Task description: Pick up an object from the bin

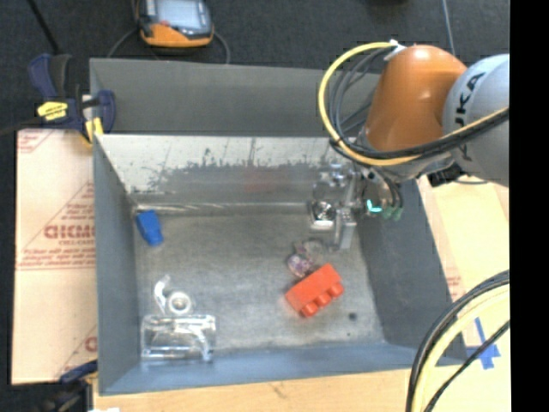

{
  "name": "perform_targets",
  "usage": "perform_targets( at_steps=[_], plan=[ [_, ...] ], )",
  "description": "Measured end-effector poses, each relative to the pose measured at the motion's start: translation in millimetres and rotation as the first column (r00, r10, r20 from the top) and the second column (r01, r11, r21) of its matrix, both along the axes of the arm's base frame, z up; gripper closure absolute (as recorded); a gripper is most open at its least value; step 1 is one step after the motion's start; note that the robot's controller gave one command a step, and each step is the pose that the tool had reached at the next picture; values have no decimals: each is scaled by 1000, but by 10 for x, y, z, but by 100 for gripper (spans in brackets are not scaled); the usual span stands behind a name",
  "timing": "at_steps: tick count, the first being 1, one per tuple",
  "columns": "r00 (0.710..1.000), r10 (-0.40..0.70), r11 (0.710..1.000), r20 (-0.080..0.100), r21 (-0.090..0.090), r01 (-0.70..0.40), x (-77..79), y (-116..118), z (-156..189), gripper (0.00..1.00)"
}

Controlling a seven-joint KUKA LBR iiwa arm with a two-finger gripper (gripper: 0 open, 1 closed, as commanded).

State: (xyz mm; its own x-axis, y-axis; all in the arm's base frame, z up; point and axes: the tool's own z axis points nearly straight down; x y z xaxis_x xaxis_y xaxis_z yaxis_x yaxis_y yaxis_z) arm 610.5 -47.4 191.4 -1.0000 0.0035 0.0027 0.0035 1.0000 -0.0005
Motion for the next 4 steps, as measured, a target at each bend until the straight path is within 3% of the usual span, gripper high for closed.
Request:
perform_targets(
  at_steps=[1, 2, 3, 4],
  plan=[
    [983, 182, 983, 0, -1, -182, -376, -315, -624, 0],
    [965, 264, 965, -1, 2, -264, -1004, -71, -1233, 0],
    [964, 266, 964, 7, -3, -266, -968, -82, -1196, 100],
    [968, 250, 968, 11, -3, -250, -1187, 31, -156, 100]
  ],
)
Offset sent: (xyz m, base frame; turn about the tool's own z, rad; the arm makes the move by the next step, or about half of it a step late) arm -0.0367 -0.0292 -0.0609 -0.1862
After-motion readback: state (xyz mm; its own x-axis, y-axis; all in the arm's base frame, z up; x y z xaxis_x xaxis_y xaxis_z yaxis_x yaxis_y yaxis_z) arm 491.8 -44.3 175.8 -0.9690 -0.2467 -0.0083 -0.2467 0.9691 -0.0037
